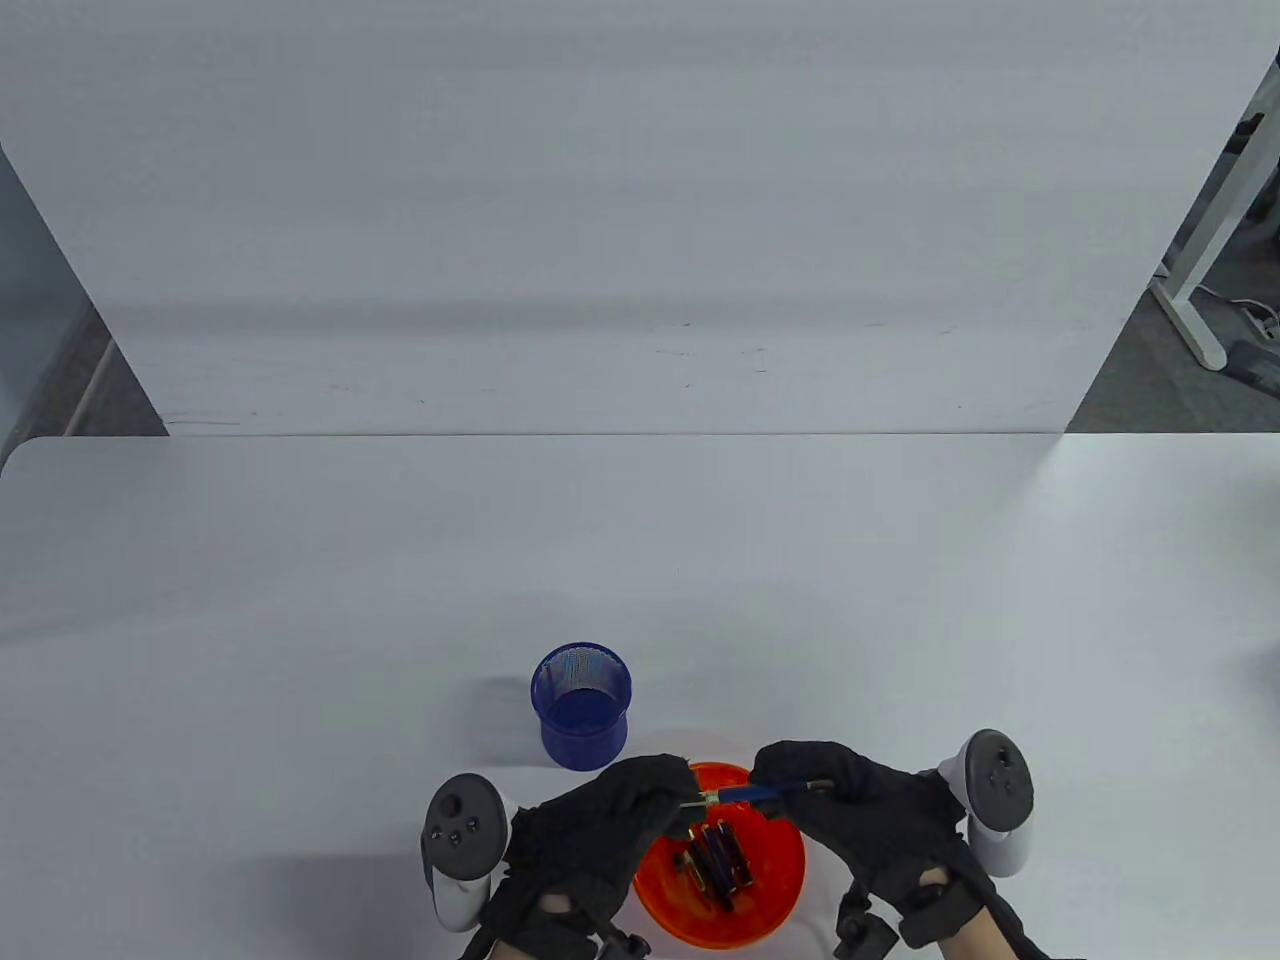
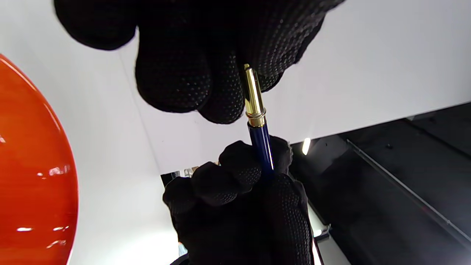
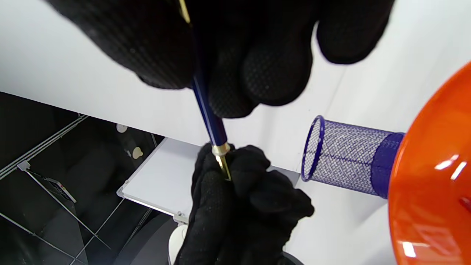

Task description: Assemble fountain pens from components

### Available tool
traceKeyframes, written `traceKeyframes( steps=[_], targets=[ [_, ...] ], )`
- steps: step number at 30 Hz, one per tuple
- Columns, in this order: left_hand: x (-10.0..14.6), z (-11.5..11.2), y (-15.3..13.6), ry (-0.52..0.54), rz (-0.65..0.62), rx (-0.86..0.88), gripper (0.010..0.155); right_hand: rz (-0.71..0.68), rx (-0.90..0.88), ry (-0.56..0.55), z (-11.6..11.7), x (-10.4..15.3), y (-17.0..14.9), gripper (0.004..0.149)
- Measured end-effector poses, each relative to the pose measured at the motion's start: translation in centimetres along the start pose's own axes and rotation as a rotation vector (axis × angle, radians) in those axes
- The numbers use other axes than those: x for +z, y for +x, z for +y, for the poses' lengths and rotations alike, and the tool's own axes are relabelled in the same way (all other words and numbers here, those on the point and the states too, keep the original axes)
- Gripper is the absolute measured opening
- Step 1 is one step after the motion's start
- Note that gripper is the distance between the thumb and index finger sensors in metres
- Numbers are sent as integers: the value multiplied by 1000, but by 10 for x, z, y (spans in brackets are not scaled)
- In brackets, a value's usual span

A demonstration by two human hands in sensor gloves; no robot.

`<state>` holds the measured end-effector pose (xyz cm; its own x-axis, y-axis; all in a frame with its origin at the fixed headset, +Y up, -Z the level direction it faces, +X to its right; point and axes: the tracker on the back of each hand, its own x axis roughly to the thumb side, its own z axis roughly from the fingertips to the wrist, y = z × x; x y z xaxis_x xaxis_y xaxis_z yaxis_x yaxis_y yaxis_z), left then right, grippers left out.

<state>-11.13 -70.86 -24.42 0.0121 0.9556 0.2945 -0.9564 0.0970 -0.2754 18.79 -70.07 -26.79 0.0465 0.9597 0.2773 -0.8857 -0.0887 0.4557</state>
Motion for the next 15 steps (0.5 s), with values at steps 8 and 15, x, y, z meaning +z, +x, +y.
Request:
traceKeyframes(
  steps=[8, 15],
  targets=[
    [-1, 0, -2, -6, 8, 35, 39, 5, 29, -15, -1, 1, 3, 43],
    [-1, -3, -4, -36, 28, 47, 39, -18, 34, -54, 1, 1, 0, 43]
  ],
)
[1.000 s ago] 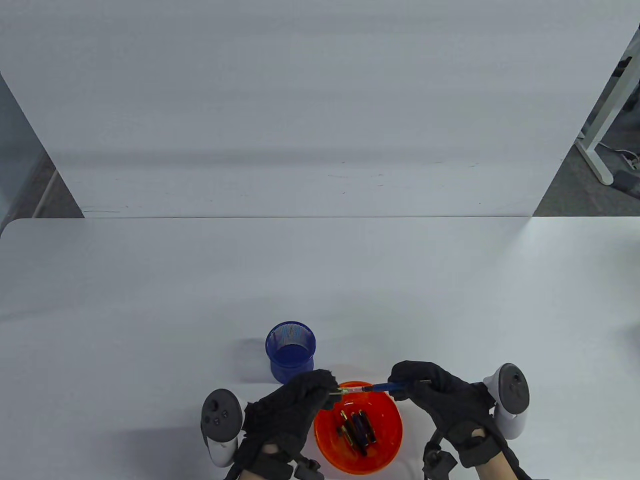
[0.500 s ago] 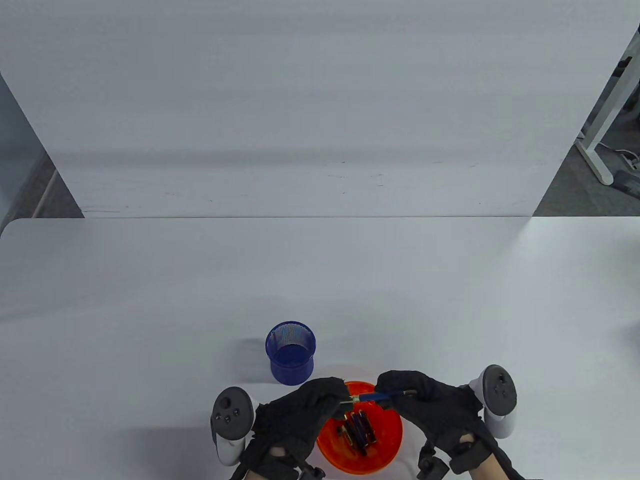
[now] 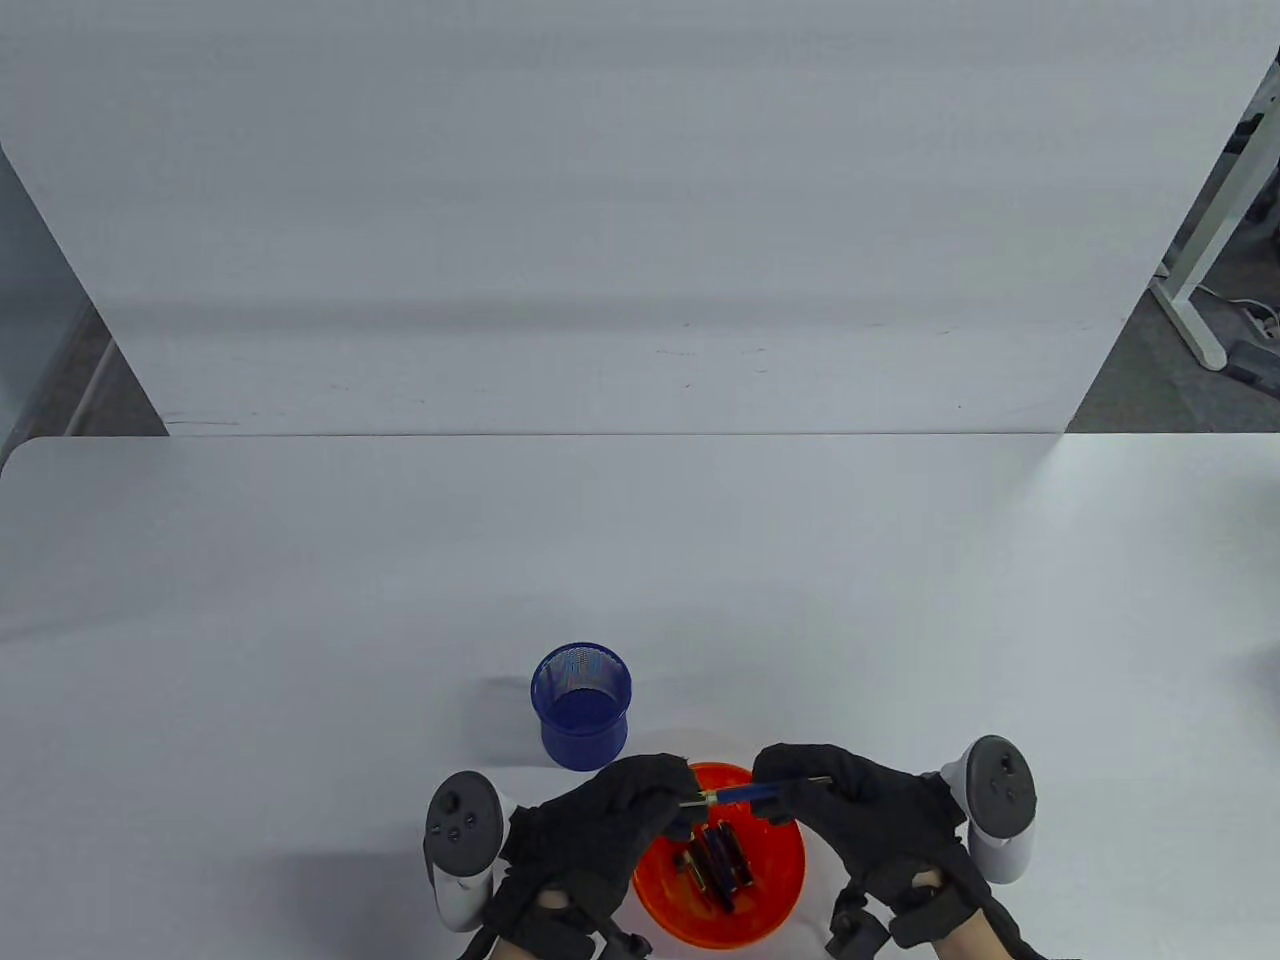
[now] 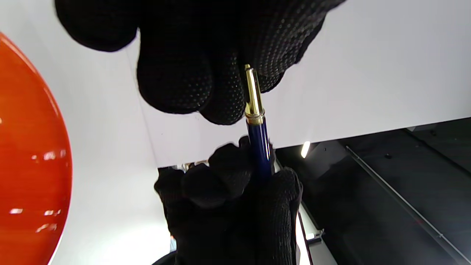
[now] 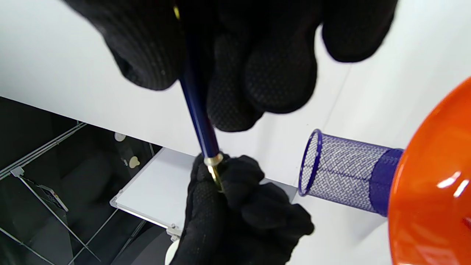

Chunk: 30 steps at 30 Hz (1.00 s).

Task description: Assemble fountain pens from components

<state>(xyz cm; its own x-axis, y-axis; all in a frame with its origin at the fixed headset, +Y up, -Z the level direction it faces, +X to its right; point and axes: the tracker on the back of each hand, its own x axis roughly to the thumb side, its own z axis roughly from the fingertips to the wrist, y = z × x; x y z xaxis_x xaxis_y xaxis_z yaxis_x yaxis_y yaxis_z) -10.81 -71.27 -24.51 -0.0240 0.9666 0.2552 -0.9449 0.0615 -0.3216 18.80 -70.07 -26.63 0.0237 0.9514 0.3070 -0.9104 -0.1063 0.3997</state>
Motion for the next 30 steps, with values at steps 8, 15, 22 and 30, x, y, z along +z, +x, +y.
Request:
traceKeyframes(
  steps=[8, 15, 22, 30],
  targets=[
    [0, -1, 2, 11, -31, 7, 39, 5, 56, -59, -1, 2, 2, 44],
    [0, 2, 0, 24, -5, 6, 39, 54, 110, -22, -4, 1, 1, 64],
    [1, 9, -3, 66, 4, 21, 38, 40, 22, 40, -21, 2, 7, 59],
    [1, 10, -3, 75, 10, 9, 38, 24, 79, 38, -13, 0, 9, 39]
  ],
)
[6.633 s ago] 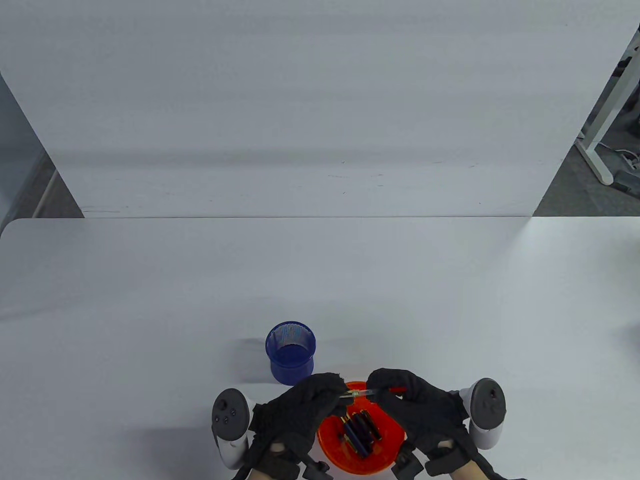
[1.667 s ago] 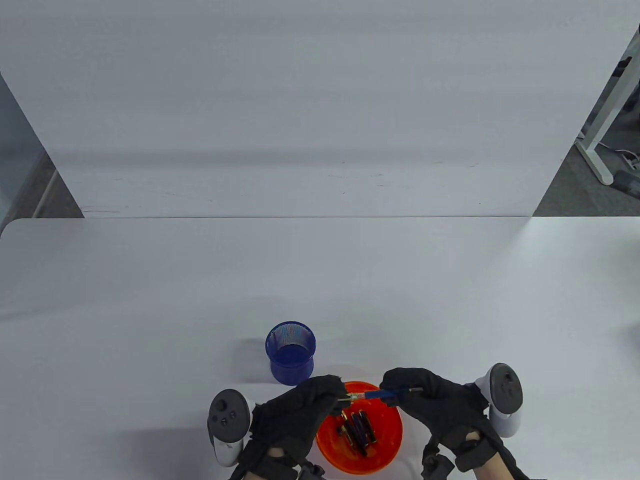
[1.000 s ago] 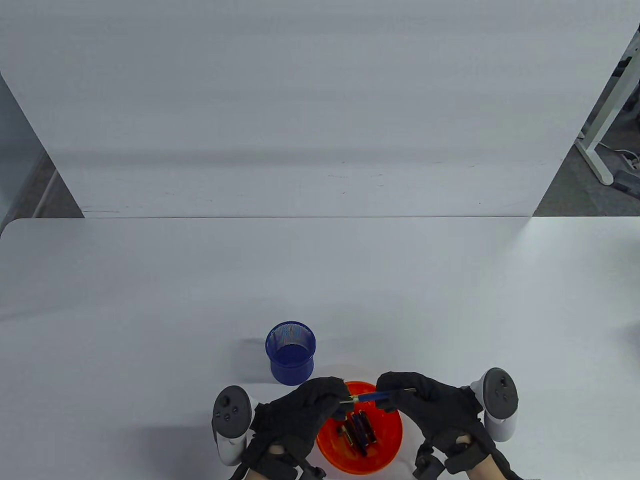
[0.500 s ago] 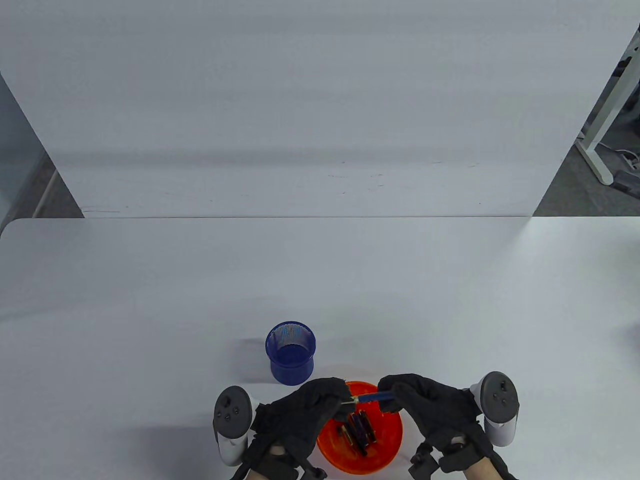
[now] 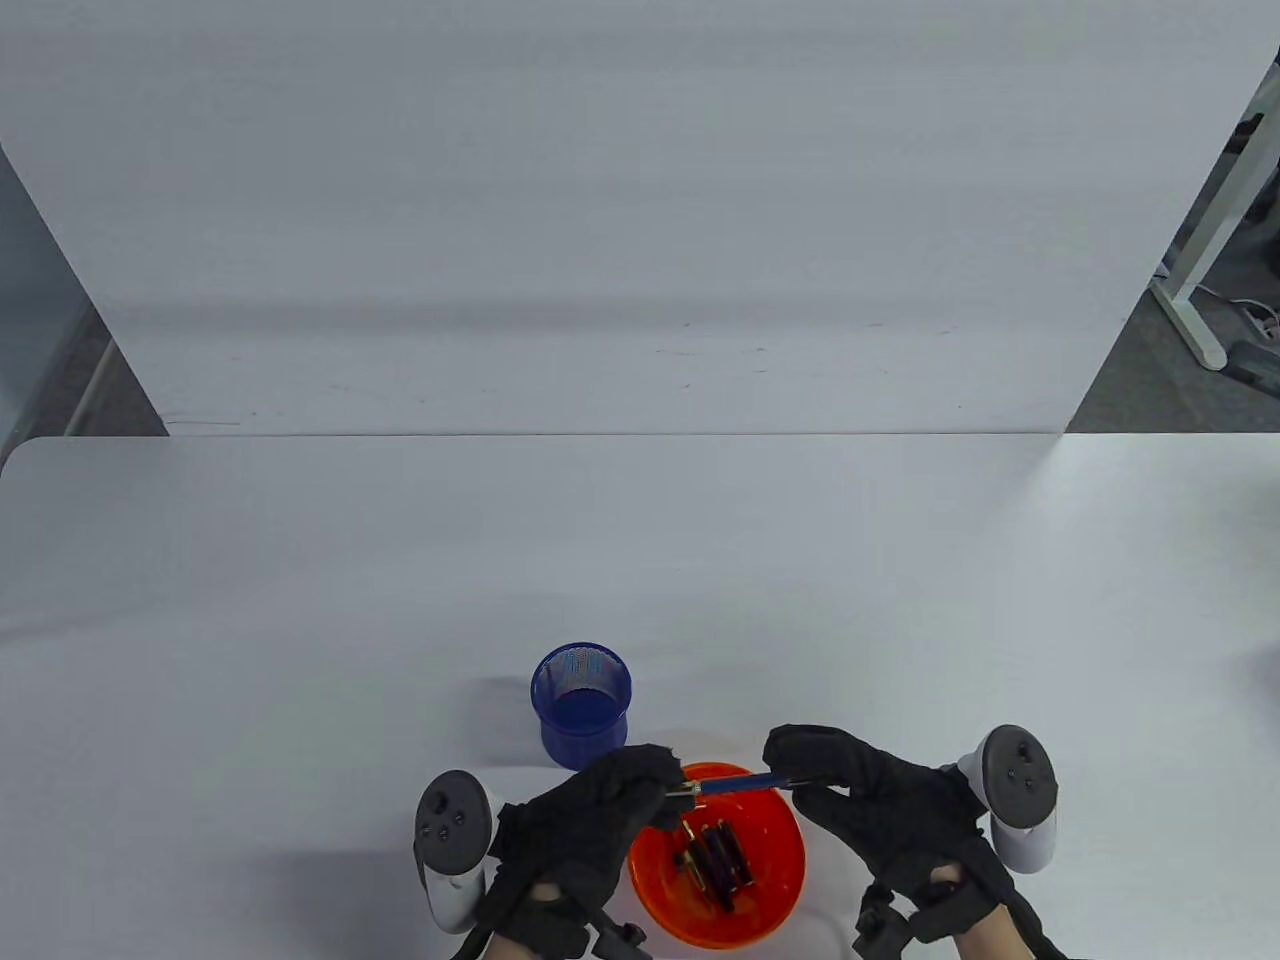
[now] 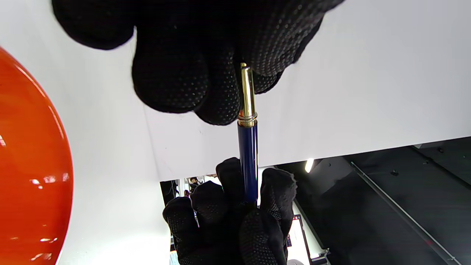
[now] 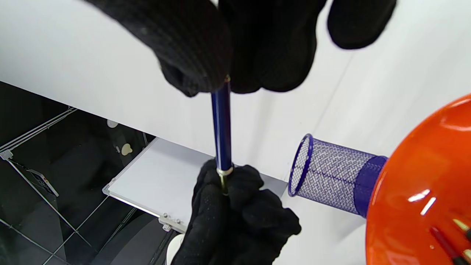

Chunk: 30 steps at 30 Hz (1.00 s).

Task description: Assemble fountain pens from components

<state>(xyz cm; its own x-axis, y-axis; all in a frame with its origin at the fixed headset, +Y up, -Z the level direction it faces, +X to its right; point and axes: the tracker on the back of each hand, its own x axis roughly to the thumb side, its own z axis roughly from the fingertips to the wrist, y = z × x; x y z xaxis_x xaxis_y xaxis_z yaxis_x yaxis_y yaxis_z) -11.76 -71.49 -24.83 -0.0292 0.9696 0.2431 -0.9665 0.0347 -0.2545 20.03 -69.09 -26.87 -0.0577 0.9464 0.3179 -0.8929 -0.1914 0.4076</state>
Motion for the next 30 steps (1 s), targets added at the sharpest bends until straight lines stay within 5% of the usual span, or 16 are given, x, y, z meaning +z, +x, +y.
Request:
traceKeyframes(
  steps=[24, 30],
  targets=[
    [0, 0, 0, -12, 4, 22, 38, 36, -16, 31, 0, -1, -2, 51],
    [0, 1, 0, -7, 7, 35, 39, 11, 3, 71, 1, -1, 5, 39]
  ],
)
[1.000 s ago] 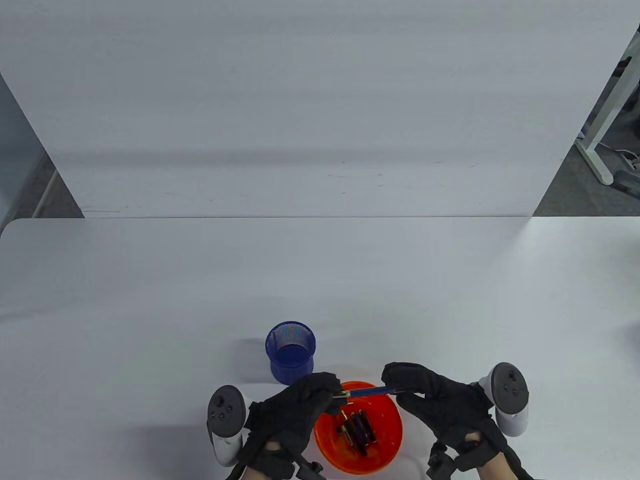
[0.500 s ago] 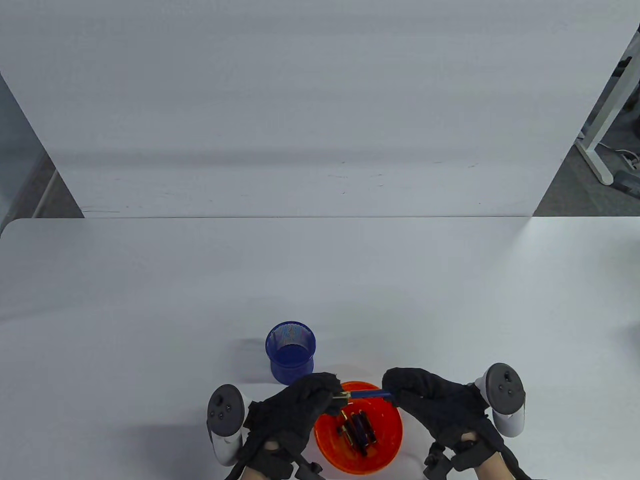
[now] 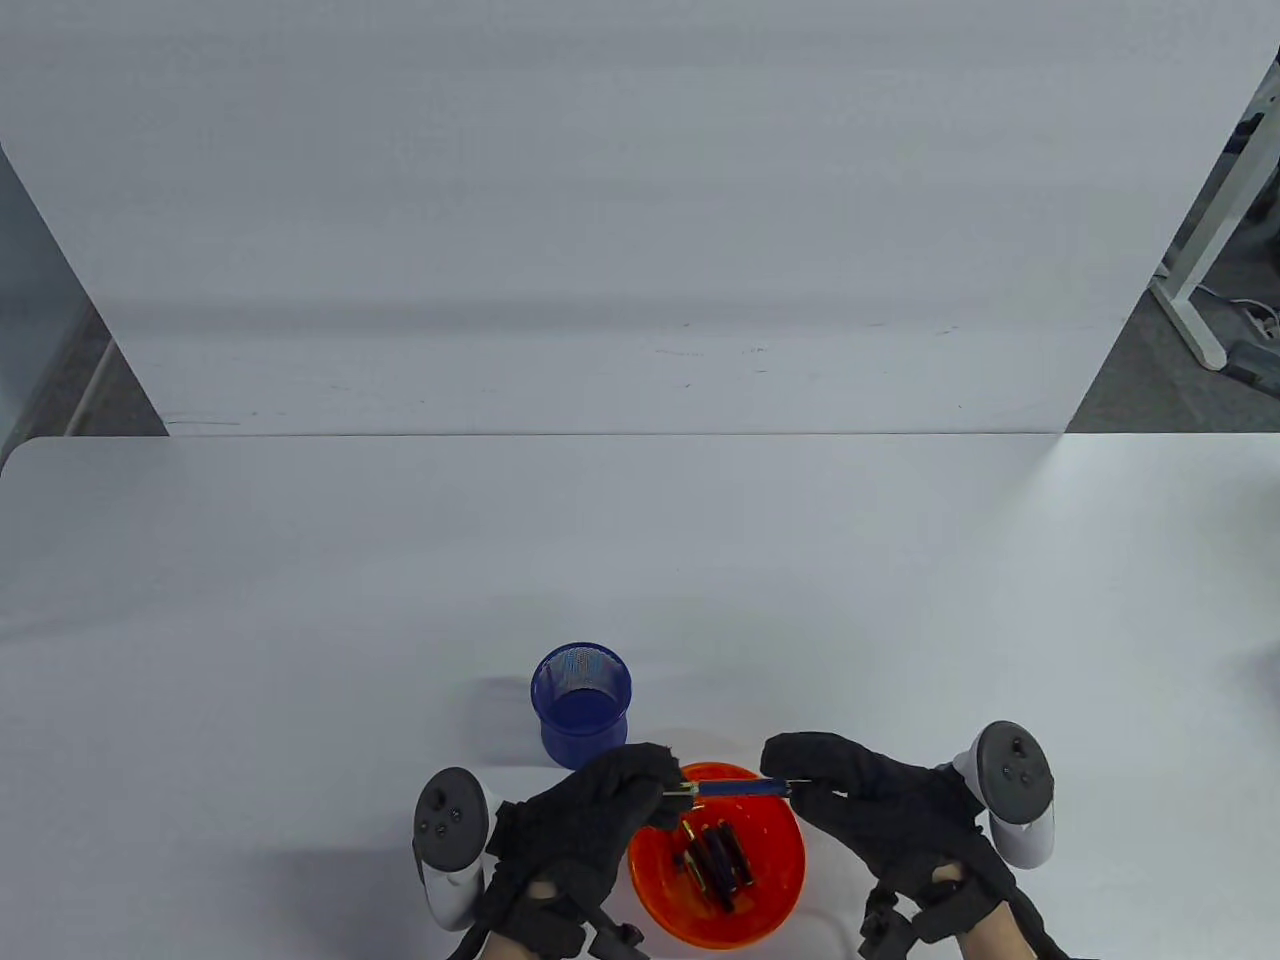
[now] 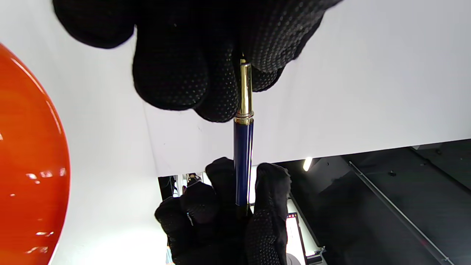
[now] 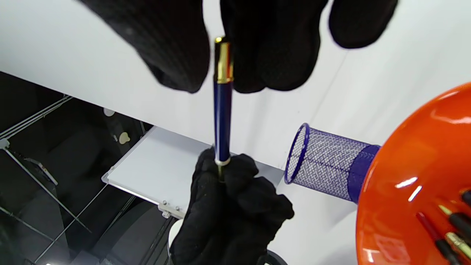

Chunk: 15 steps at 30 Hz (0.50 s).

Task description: Assemble fountain pens from components

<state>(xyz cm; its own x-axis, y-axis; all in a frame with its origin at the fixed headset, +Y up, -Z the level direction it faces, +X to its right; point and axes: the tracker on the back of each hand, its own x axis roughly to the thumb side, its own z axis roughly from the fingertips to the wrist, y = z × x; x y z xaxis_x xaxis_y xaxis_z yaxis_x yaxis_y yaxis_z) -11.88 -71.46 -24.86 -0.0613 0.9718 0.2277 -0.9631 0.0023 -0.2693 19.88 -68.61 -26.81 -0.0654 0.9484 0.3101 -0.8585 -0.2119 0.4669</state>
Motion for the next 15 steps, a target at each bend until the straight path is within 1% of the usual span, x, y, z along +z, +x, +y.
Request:
traceKeyframes(
  steps=[5, 10, 12, 15],
  targets=[
    [0, -1, 0, -10, -1, 5, 39, 9, 20, -13, 2, 0, 0, 39],
    [0, -1, 0, -16, -3, 3, 39, 12, 17, -21, 2, -1, 0, 42],
    [0, -2, 0, -14, -1, 19, 39, 7, 5, -53, 3, 0, -1, 42],
    [-1, -1, -1, -17, -3, -1, 39, 11, 8, -59, 3, 0, 0, 42]
  ],
)
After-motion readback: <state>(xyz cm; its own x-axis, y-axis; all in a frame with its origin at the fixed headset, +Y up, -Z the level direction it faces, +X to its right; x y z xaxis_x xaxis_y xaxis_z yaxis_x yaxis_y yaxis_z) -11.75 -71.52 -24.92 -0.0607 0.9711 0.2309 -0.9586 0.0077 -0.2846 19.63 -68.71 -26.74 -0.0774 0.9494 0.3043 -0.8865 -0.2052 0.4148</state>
